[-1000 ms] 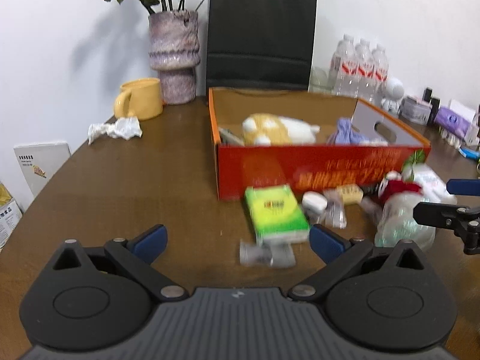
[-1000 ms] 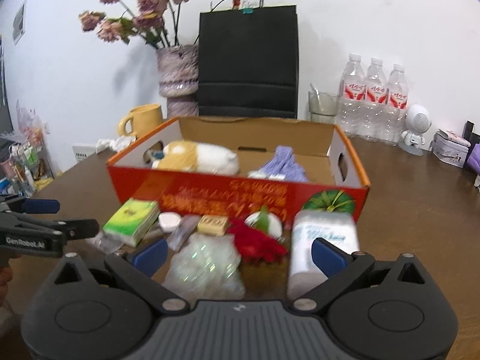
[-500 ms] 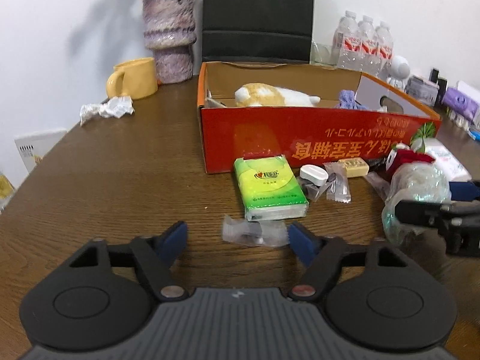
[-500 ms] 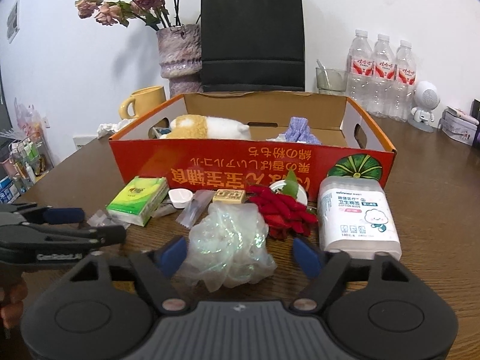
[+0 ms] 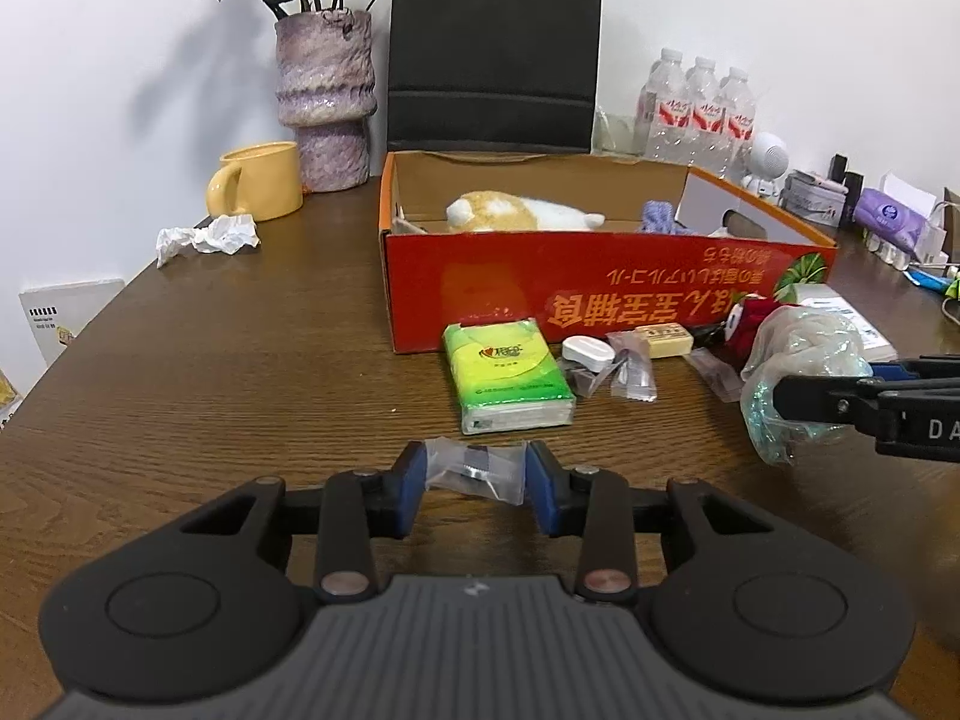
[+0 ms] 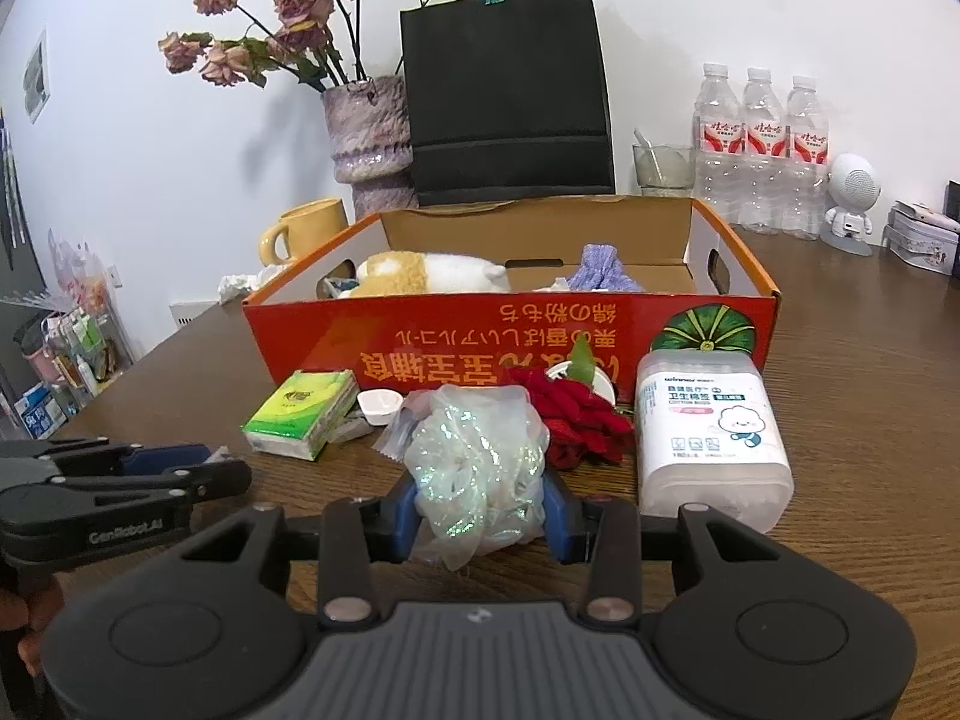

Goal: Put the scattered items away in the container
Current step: 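Grasp a clear plastic packet with left gripper while right gripper grasps the bath puff, then lower the packet and bath puff into the box and open both grippers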

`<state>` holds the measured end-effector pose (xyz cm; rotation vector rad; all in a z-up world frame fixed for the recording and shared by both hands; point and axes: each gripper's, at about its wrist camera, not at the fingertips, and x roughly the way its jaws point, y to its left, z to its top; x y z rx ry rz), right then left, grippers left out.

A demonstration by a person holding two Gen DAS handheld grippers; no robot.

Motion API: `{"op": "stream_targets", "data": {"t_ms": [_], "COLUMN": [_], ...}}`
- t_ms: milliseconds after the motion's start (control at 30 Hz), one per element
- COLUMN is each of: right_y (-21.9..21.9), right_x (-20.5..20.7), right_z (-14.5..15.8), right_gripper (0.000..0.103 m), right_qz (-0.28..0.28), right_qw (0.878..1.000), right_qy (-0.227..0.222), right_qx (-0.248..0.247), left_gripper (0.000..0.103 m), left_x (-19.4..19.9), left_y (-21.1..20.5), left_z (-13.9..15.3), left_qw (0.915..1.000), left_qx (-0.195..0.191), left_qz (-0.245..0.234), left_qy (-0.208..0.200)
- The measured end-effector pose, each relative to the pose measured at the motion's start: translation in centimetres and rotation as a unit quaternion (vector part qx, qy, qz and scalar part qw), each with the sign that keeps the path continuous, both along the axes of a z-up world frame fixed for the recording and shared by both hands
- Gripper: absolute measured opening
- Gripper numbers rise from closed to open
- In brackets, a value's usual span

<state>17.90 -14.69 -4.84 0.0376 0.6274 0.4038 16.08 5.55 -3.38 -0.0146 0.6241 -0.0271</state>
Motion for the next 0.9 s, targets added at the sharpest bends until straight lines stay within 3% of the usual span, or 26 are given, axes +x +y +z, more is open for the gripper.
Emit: {"op": "stream_targets", "data": {"t_ms": [500, 733, 900], "right_y": [-1.4, -2.2, -1.9], "right_x": [-0.8, 3.0, 7.6], "right_z": [3.8, 7.0, 7.5], "right_gripper": [0.039, 0.039, 0.039], "right_qz": [-0.005, -0.022, -0.032], "right_qw": [0.998, 0.995, 0.995], "right_qy": [-0.059, -0.095, -0.094], "right_qx": [0.018, 0.022, 0.020], "left_gripper": [0.036, 0.036, 0.036], "left_x": [-1.0, 3.3, 8.0], "left_y": [-1.0, -1.2, -1.2], "left_z": [4.7, 7.5, 8.3], "left_qw": [0.9973, 0.9944, 0.9924], "left_qx": [-0.017, -0.035, -0.064], "left_qz": [-0.031, -0.029, -0.018], "left_qy": [-0.065, -0.096, -0.104]}}
